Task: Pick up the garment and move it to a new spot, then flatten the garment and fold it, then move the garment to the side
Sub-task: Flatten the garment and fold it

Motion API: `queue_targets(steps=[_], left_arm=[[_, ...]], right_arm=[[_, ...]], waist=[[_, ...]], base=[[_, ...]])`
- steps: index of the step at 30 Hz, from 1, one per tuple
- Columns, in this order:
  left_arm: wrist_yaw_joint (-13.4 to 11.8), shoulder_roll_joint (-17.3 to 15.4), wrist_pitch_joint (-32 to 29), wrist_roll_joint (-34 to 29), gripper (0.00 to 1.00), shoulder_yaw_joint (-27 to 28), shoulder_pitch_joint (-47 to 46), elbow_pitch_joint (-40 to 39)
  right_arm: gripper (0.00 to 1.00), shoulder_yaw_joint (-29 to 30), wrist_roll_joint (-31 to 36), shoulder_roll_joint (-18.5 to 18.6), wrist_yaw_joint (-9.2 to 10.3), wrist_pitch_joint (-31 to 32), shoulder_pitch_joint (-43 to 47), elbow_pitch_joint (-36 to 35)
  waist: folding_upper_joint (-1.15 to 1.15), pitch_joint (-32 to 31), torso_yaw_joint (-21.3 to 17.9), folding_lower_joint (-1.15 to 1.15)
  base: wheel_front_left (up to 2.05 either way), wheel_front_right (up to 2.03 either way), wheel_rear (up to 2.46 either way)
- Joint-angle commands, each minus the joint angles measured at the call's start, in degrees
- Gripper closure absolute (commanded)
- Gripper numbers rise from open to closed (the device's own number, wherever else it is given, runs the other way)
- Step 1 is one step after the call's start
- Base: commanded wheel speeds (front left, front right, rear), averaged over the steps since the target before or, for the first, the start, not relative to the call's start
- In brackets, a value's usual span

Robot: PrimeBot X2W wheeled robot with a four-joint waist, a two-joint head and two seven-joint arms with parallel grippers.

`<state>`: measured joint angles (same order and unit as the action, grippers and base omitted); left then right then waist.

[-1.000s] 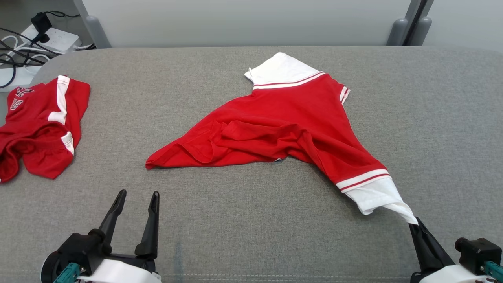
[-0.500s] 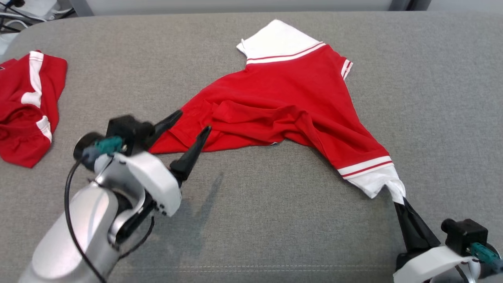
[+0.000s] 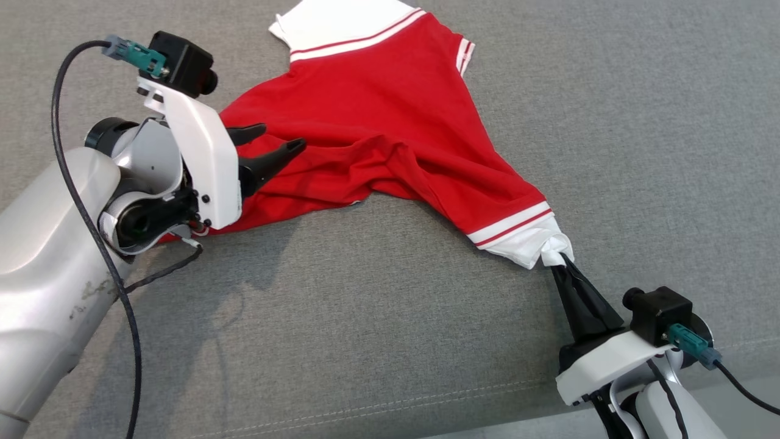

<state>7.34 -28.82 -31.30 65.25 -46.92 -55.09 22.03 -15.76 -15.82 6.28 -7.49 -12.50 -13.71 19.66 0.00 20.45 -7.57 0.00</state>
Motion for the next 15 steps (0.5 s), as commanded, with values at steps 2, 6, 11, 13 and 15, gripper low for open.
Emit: queue_targets(steps=[2, 6, 11, 13, 15], left_arm=[[0.1, -3.4, -0.6, 2.0, 0.00, 1.2, -3.9, 0.6], [0.1, -4.9, -0.9, 4.4, 0.00, -0.9, -5.4, 3.3], [0.1, -6.4, 0.3, 6.1, 0.00, -3.3, -6.5, 5.6], [0.1, -6.7, 1.1, 7.0, 0.00, -3.9, -6.8, 6.2], [0.1, -7.2, 1.6, 7.6, 0.00, -4.7, -7.1, 6.7]], right_arm=[[1.00, -1.9, -0.8, -0.1, 0.00, -1.3, -1.3, -0.2], [1.00, -2.8, -1.3, -0.4, 0.00, -2.0, -2.7, 1.3], [1.00, -3.6, -1.7, -0.7, 0.00, -2.3, -4.0, 2.3], [1.00, -3.8, -1.8, -0.7, 0.00, -2.4, -4.4, 2.6], [1.00, -4.0, -1.9, -0.8, 0.00, -2.4, -4.8, 2.7]], waist=[[0.00, 1.3, -1.7, 0.00], [0.00, 2.3, -2.6, 0.00], [0.00, 3.3, -3.6, 0.00], [0.00, 3.6, -3.9, 0.00], [0.00, 4.0, -4.2, 0.00]], base=[[0.00, 0.00, 0.00], [0.00, 0.00, 0.00], [0.00, 0.00, 0.00], [0.00, 0.00, 0.00], [0.00, 0.00, 0.00]])
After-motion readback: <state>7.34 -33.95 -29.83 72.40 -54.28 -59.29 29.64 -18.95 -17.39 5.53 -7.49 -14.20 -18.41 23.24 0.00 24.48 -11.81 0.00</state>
